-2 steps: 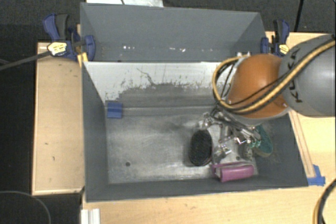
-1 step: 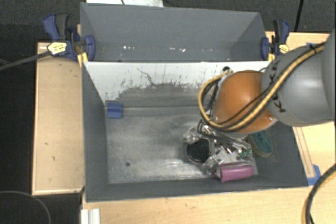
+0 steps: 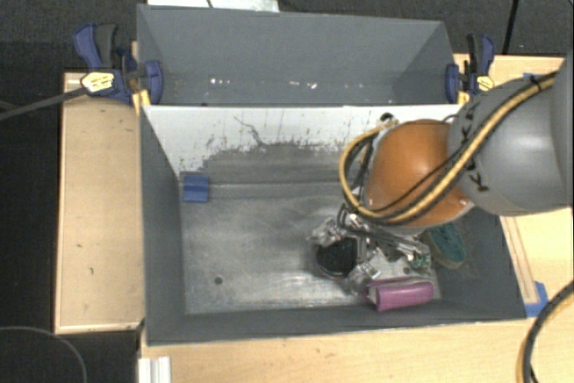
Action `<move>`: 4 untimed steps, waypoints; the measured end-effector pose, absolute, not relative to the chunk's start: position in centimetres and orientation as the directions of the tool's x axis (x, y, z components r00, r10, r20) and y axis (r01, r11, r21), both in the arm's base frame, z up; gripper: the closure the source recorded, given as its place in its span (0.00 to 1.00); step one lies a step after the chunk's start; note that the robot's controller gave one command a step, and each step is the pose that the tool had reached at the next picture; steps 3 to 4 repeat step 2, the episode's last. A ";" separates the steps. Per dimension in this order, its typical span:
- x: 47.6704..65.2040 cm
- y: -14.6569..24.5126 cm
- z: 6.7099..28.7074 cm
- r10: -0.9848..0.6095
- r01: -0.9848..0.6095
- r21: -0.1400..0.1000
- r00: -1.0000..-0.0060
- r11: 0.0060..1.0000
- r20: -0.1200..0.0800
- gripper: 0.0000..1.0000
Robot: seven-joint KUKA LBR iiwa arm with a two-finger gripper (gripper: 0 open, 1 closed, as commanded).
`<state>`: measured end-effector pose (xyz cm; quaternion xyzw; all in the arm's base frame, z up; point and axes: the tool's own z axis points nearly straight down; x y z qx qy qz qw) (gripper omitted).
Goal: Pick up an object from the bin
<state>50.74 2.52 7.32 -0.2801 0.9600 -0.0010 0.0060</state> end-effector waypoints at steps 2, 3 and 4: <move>51.5 -1.6 27.1 -0.819 -0.819 -0.008 -0.574 0.574 -0.006 1.00; 51.5 -1.6 27.1 -0.819 -0.819 -0.008 -0.574 0.574 -0.006 1.00; 51.5 -1.6 27.1 -0.819 -0.819 -0.008 -0.574 0.574 -0.006 1.00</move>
Offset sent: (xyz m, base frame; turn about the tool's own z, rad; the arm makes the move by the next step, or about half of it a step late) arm 0.0049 -0.0333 0.1077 -0.4120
